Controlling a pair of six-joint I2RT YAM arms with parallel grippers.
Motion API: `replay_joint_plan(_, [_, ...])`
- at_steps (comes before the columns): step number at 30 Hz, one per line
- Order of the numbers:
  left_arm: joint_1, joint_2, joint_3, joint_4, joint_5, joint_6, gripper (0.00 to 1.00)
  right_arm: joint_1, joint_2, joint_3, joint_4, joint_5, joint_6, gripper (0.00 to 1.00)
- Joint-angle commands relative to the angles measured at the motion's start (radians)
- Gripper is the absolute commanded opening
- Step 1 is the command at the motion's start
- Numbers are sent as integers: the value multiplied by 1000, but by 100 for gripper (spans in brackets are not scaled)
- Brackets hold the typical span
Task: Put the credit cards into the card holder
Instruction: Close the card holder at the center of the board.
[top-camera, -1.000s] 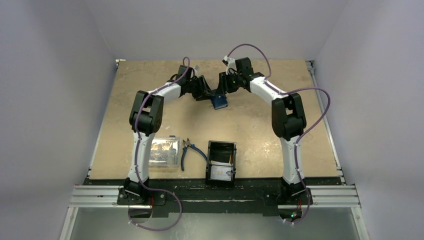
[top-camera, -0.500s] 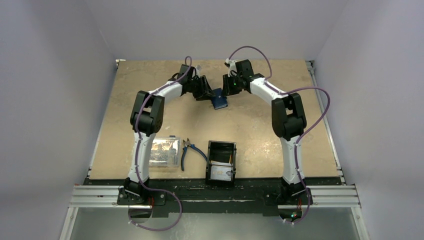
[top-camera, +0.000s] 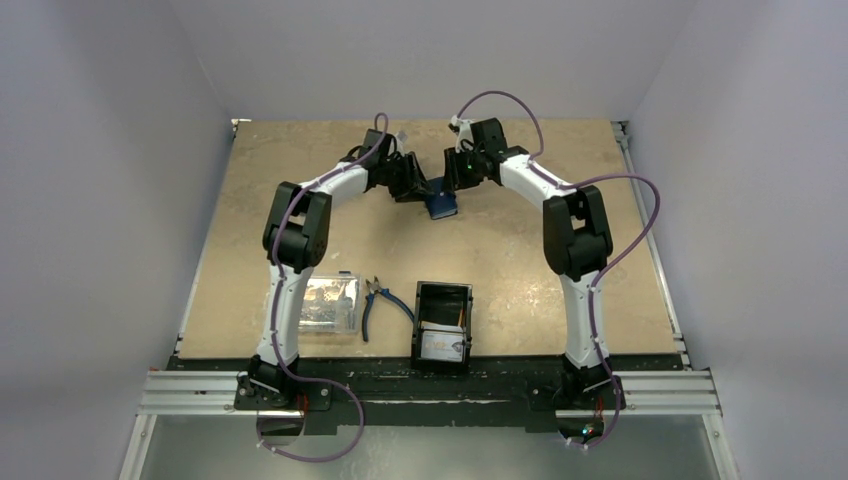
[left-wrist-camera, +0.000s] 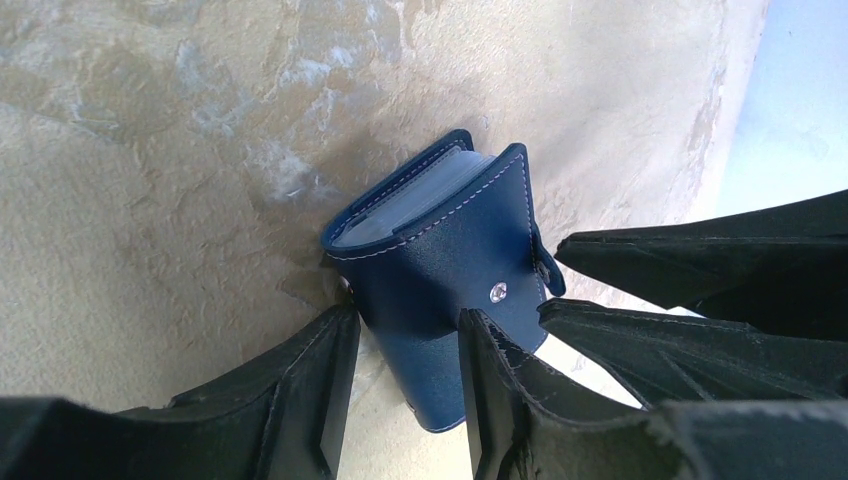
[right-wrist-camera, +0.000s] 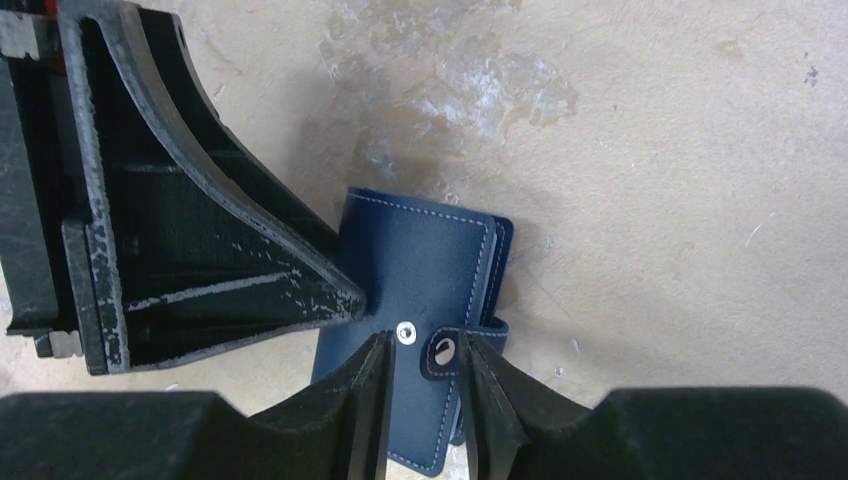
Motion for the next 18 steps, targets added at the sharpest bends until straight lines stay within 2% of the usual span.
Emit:
replay_joint_plan(1, [-14,23,35,-1,6,26,45,7,-1,50,2,4,-14,36])
replay_joint_plan(10, [-16,20,34,-4,7,31,45,7,9,60,-8,7,0,20])
replay_joint_plan(11, [-16,20,33,-4,8,33,45,7,9,59,-11,9,-2,21])
replay_joint_plan(13, [-16,19,33,-6,9,35,45,7,1,47,-11,26,-7,32])
replay_joint_plan(18, [-16,19,30,-6,12,35,45,7,1,39,-27,30,-21,34])
